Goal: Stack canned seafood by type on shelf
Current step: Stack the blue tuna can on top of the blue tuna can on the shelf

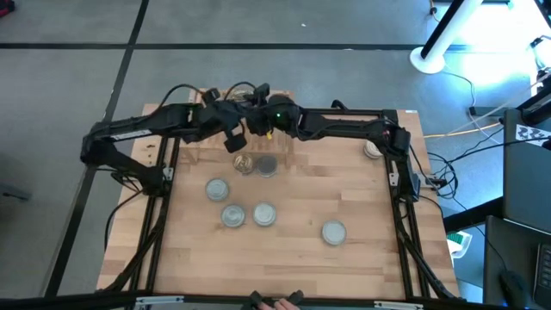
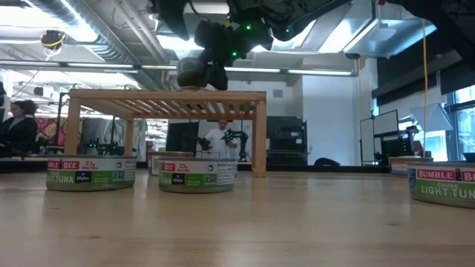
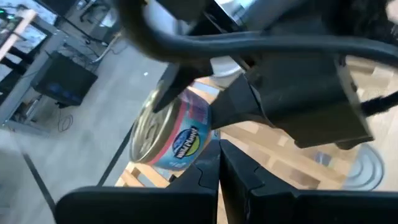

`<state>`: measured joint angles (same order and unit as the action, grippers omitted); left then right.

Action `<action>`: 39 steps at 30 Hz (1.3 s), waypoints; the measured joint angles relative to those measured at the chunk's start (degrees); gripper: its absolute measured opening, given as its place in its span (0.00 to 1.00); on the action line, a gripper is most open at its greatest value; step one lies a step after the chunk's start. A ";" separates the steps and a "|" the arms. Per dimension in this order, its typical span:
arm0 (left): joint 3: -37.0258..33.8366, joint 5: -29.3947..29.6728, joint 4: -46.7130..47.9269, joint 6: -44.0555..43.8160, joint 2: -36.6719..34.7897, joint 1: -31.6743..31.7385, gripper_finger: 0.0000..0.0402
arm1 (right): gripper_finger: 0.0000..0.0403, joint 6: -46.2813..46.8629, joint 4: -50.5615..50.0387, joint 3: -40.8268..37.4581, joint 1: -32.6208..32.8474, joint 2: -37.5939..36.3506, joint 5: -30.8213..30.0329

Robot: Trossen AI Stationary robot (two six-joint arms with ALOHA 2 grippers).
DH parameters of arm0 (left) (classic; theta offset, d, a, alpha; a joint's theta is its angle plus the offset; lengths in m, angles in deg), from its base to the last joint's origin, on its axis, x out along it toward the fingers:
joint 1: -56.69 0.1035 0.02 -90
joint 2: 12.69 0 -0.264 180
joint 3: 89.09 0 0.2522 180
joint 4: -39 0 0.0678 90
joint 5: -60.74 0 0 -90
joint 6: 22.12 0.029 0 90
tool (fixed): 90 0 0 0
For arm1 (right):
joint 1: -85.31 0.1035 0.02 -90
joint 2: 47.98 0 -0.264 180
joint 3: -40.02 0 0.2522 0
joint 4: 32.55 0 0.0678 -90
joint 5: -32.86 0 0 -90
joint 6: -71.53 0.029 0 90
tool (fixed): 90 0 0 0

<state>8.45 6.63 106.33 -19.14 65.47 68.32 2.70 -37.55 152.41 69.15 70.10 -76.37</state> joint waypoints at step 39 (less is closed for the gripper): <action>0.02 -13.55 -0.67 14.93 3.01 16.62 0.00 | 0.56 0.00 -1.71 0.00 0.02 0.00 4.41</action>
<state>8.48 -6.92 105.66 -4.21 68.48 84.94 2.69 -39.26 152.41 69.17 70.10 -71.96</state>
